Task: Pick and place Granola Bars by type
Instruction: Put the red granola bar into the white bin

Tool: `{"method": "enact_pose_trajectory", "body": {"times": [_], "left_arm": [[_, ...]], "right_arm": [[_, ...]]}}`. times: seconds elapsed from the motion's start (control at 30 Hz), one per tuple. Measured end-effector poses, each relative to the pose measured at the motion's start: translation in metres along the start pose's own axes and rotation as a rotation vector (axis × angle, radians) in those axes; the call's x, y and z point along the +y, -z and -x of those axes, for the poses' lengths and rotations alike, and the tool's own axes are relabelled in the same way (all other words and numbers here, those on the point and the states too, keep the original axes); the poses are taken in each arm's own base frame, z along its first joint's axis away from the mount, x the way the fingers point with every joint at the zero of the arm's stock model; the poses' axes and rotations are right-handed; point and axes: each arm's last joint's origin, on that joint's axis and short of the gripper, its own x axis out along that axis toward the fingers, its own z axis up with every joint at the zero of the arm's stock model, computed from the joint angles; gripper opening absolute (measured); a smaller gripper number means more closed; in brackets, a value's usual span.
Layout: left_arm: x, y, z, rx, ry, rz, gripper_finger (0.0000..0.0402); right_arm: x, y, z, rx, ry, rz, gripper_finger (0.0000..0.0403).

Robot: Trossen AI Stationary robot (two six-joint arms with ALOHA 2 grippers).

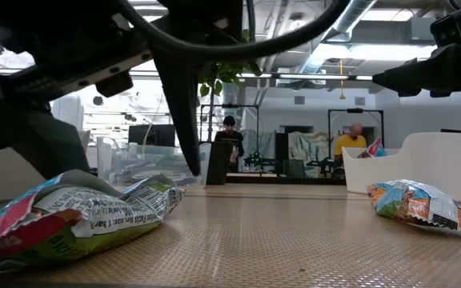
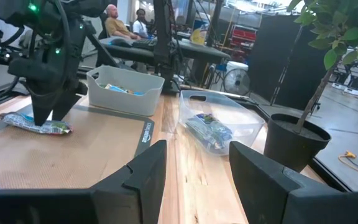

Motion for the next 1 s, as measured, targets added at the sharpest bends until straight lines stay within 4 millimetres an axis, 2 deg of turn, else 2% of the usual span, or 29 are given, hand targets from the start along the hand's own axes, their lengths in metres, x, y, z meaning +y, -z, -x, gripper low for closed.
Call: {"method": "enact_pose_trajectory", "body": {"times": [0.37,0.47,1.0], "left_arm": [[0.005,0.005,-0.013,-0.084,0.048,0.002,0.0292],[0.006,0.007,-0.014,-0.096,0.066,0.057,0.0282],[0.000,0.008,-0.016,-0.124,0.170,0.362,0.0112]], "right_arm": [[0.000,0.000,0.000,0.000,0.000,0.000,0.0171],[0.000,0.000,0.000,0.000,0.000,0.000,0.0171],[0.000,0.000,0.000,0.000,0.000,0.000,0.0171]]}}
